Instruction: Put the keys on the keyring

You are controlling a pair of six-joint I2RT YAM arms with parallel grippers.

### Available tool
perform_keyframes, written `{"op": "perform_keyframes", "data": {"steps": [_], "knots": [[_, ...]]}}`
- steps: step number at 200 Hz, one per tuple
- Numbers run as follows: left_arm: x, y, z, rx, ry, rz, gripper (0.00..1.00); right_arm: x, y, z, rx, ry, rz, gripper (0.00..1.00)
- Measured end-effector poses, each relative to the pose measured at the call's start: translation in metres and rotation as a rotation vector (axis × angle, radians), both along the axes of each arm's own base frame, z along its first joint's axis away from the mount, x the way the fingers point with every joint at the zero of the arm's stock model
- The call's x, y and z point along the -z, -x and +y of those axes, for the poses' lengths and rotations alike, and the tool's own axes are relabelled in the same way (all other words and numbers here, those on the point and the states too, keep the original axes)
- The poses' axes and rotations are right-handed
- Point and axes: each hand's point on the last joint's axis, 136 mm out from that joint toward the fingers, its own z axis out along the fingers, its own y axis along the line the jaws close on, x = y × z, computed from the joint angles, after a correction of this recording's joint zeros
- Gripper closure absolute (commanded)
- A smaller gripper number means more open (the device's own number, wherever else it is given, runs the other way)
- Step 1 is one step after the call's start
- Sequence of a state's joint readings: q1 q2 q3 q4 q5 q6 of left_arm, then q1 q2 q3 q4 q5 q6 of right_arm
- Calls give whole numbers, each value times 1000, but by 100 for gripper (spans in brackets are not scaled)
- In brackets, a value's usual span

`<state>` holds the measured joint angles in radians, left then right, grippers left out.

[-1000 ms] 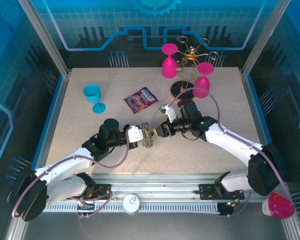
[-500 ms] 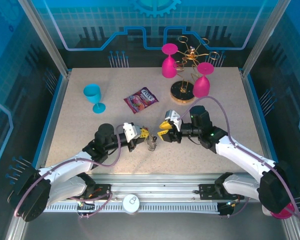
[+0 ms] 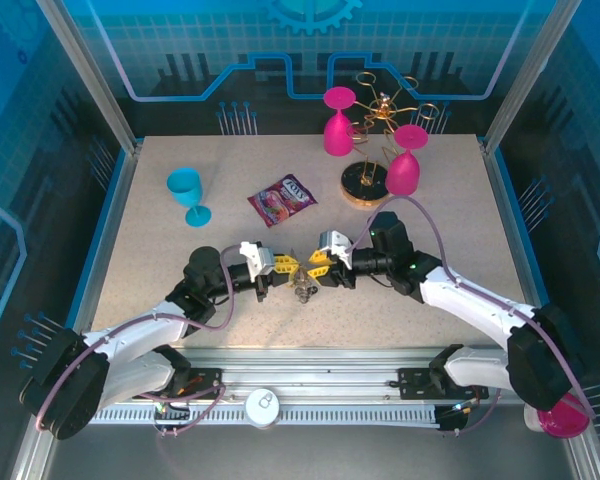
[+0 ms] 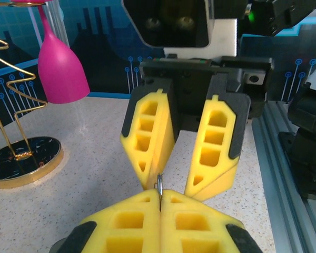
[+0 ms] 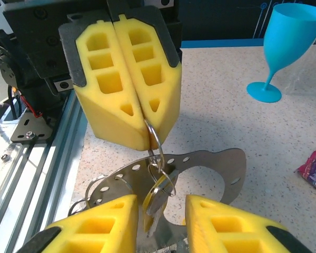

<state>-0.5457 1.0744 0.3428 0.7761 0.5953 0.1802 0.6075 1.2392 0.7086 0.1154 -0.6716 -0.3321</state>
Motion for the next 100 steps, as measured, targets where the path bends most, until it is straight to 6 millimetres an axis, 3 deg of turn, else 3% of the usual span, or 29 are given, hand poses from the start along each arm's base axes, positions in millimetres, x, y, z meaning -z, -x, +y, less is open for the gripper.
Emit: {"op": "perform_keyframes", "data": {"steps": [100], "knots": [[-2, 5, -2, 31, 5, -6, 100, -11, 6, 8, -50, -43, -30, 77]]}}
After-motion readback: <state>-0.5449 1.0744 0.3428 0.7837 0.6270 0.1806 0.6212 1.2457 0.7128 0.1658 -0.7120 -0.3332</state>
